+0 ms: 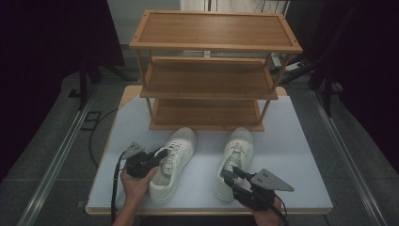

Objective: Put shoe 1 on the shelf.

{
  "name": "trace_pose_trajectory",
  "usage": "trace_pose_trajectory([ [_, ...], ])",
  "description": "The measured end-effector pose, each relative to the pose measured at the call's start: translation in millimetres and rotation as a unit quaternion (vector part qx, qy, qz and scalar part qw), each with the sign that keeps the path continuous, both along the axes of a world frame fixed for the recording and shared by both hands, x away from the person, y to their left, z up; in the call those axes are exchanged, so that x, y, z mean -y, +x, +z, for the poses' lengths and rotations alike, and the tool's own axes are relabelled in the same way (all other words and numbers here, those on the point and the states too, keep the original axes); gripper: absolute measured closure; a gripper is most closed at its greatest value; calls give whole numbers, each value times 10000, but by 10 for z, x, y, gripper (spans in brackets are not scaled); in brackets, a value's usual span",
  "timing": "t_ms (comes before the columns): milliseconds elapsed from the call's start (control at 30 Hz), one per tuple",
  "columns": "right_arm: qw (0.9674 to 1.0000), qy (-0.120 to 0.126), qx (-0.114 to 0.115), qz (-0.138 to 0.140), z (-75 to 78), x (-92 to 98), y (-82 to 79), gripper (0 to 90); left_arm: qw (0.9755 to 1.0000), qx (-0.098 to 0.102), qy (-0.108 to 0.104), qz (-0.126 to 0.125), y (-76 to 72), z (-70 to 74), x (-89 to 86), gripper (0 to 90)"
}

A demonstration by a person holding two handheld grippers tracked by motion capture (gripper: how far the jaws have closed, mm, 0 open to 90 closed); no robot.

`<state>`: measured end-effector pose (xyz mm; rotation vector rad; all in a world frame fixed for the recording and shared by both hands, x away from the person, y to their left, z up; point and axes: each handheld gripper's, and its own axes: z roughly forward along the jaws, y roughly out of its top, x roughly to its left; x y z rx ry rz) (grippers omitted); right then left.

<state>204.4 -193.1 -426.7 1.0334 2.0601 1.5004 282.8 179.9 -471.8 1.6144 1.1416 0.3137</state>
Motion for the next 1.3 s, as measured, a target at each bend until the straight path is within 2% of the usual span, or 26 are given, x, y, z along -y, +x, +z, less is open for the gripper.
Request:
trace_pose_trajectory([
  [167, 10000, 18, 37, -19, 3, 19, 7, 543, 9996, -20, -264, 50, -23, -9, -63, 798],
  [200, 10000, 18, 37, -19, 3, 19, 7, 543, 9996, -20, -264, 50, -23, -9, -63, 799],
  [300, 10000, 45, 72, -10, 10, 23, 0, 543, 9995, 41, -300, 25, -44, 23, -75, 799],
  [333, 9998, 75, 158, -17, 19, 26, -13, 545, 9995, 67, -306, 0, -54, 39, -79, 798],
  [433, 9997, 112, 212, -18, 31, 31, -22, 547, 9988, 134, -468, -46, -78, 87, -93, 799],
  [467, 9996, 127, 252, -39, 37, 35, -27, 548, 9983, 146, -554, -78, -85, 104, -101, 799],
  [500, 9994, 176, 299, -57, 48, 42, -34, 548, 9971, 175, -726, -121, -100, 138, -112, 799],
  [533, 9994, 176, 299, -57, 48, 42, -34, 548, 9971, 175, -726, -121, -100, 138, -112, 800],
  [567, 9993, 190, 318, -68, 59, 48, -37, 548, 9960, 202, -860, -164, -113, 175, -117, 800],
  [667, 9993, 198, 308, -67, 65, 57, -35, 548, 9950, 236, -948, -204, -127, 216, -110, 800],
  [700, 9993, 202, 305, -71, 66, 60, -35, 548, 9938, 257, -1054, -242, -139, 256, -97, 800],
  [833, 9993, 209, 308, -77, 74, 71, -35, 548, 9920, 293, -1192, -311, -149, 319, -69, 800],
  [900, 9992, 233, 317, -93, 84, 78, -37, 548, 9896, 317, -1333, -427, -132, 378, -37, 800],
  [1000, 9991, 261, 307, -98, 95, 90, -36, 548, 9884, 347, -1409, -453, -102, 445, 6, 801],
  [1200, 9991, 332, 261, -107, 92, 111, -22, 548, 9881, 448, -1392, -481, -64, 583, 77, 801],
  [1300, 9990, 374, 220, -105, 76, 127, -7, 548, 9857, 501, -1513, -550, -48, 693, 108, 801],
])
